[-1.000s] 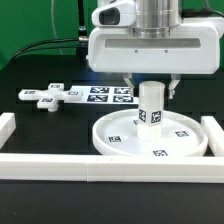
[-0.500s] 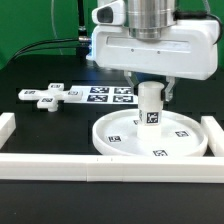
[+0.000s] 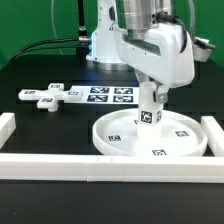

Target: Assemble round table

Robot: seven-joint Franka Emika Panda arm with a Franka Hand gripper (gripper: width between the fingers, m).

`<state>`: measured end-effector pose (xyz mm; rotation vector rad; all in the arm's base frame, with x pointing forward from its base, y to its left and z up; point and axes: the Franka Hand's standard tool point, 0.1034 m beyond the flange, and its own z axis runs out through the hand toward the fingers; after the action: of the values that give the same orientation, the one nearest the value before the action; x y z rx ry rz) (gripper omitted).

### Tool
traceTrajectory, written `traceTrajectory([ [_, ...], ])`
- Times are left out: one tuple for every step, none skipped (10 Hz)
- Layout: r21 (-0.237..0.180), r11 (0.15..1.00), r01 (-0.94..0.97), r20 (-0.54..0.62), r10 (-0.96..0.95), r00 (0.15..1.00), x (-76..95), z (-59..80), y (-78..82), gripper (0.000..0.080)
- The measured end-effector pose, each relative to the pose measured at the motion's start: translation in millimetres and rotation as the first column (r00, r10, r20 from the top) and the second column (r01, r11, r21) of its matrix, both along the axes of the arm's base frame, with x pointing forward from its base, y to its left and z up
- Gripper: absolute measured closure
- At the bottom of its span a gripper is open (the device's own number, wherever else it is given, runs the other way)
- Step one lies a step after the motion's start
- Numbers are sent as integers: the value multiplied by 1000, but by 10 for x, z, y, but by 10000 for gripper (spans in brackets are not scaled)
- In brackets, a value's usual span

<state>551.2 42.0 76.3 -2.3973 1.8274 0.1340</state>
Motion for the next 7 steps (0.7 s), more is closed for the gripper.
traceTrajectory([
  [2,1000,-7,2,7,1000,0,0,4,379],
  [-1,998,-70,4,70,998,1,4,21,379],
  [-7,989,-147,3,147,989,19,29,70,219],
  [-9,976,-219,15,219,975,37,47,107,169],
  [-11,952,-305,28,305,952,37,47,121,169],
  [-14,926,-377,39,378,925,36,44,117,154],
  [-16,905,-424,46,424,904,36,43,117,154],
])
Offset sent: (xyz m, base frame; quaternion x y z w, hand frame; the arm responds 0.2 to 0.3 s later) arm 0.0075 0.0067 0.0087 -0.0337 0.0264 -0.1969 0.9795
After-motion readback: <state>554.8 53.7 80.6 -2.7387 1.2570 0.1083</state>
